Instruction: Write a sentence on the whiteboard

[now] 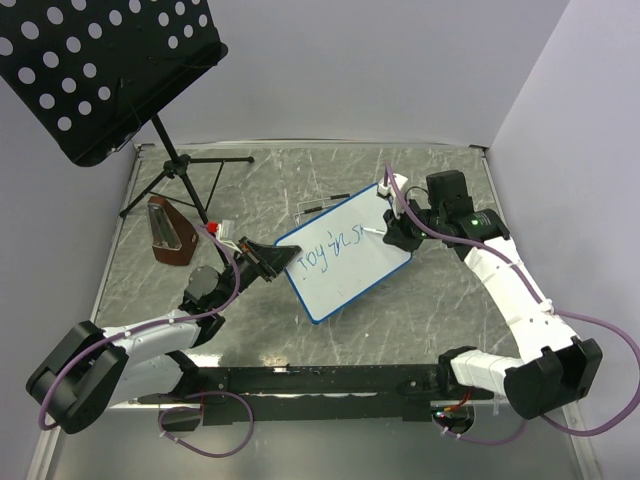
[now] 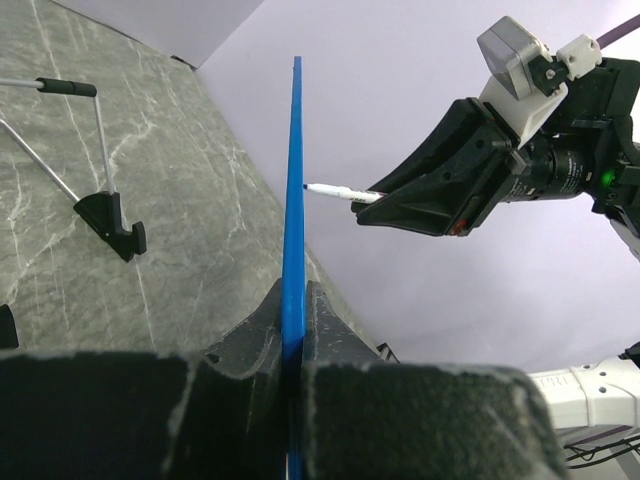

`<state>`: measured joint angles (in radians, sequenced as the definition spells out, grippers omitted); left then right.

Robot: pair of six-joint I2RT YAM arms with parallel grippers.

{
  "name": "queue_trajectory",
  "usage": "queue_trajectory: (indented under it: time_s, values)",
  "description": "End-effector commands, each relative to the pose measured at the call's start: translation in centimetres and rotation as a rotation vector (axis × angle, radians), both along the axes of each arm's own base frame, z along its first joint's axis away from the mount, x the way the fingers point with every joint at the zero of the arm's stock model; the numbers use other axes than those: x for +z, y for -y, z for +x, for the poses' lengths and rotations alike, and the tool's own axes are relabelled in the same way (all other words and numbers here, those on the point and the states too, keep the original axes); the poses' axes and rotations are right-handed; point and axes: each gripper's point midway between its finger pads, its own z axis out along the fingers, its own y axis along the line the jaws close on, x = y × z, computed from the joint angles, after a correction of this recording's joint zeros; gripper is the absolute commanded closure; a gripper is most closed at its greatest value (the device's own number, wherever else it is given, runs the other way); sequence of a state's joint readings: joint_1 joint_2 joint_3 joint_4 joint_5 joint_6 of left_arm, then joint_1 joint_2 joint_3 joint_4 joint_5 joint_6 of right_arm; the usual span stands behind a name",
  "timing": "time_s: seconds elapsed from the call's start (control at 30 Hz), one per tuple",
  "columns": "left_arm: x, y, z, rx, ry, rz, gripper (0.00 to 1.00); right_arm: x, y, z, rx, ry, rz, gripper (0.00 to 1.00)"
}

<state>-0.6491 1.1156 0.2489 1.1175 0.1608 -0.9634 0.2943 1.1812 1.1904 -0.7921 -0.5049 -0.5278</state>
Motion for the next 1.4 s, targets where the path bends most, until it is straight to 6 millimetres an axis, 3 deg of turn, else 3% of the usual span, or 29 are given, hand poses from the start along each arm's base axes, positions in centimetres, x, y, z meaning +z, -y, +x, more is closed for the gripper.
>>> queue_trajectory:
  time_s: [0.0, 0.27, 0.63, 0.9, 1.37]
  values:
    - [6.0, -0.7, -1.4, -0.027, 0.153, -0.160, 0.99, 2.4, -0.1, 2.1, -0.038, 0.083, 0.023, 1.00]
    - [5.9, -0.9, -1.4, -0.020, 0.153, -0.159, 0.99, 2.4, 0.7, 2.5, -0.077, 0.082, 0.017, 1.00]
    - [5.9, -0.8, -1.4, -0.022, 0.150, -0.164, 0.99, 0.5, 1.2, -0.1, -0.013, 0.022, -0.021, 1.00]
    - [5.8, -0.7, -1.3, -0.024, 0.146, -0.163, 0.99, -0.2, 1.3, -1.0, 0.005, -0.002, -0.030, 1.00]
    - [5.8, -0.9, -1.4, -0.020, 0.149, -0.163, 0.99, 2.3, 0.8, 2.3, -0.058, 0.071, 0.005, 1.00]
